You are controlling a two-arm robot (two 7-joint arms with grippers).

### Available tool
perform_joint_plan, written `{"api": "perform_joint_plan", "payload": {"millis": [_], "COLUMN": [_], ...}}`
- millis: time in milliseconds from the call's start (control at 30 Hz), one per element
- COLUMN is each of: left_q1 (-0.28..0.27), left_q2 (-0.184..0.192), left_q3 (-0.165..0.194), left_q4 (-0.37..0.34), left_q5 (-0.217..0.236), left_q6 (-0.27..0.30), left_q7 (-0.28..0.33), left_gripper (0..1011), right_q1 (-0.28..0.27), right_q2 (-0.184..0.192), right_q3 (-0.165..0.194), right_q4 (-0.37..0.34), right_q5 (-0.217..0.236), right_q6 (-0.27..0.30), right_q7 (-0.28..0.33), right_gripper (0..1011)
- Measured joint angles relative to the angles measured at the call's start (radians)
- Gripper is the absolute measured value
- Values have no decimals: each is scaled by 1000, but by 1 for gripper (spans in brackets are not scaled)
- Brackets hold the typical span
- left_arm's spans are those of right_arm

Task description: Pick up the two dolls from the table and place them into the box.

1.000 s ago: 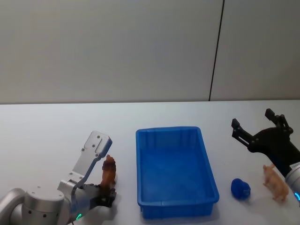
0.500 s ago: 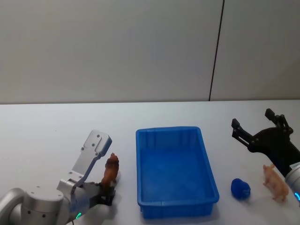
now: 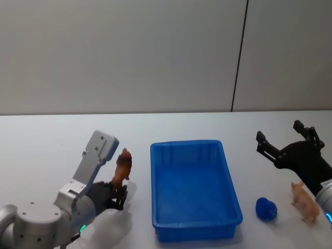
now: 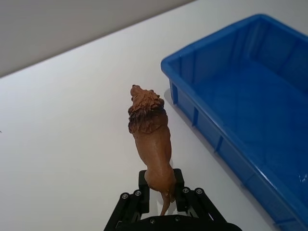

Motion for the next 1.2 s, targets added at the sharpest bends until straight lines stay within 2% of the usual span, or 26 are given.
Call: {"api": "perform_joint_plan", "payload": {"millis": [167,267,500,733,967,1000,1200], "left_q1": [3,2,-8,-34,-72,-72,-119], "left_q2": [12,22,35,45,45,45,34], "left_q3": [-9,-15,-24,-31,-31,-31,-23], "left_q4": [-20,-35,-49,-53,-35,-35,3], "left_q5": [9,18,29,39,51,51,72], "left_q6": [-52,-93,-145,-184,-197,-197,-194], "left_q7": [-18,-44,-108,-211,-340,-340,-471], "left_gripper": [290,290,290,289,289,290,289], "right_q1": [0,0,0,0,0,0,0], "right_q2": [0,0,0,0,0,0,0], "right_q3": [0,0,0,0,0,0,0], "right_q4": [0,0,0,0,0,0,0], "right_q5": [0,0,0,0,0,0,0], "right_q6": [0,0,0,0,0,0,0], "right_q7": [0,0,0,0,0,0,0], "right_gripper": [1000,1000,1000,1000,1000,1000,1000]}}
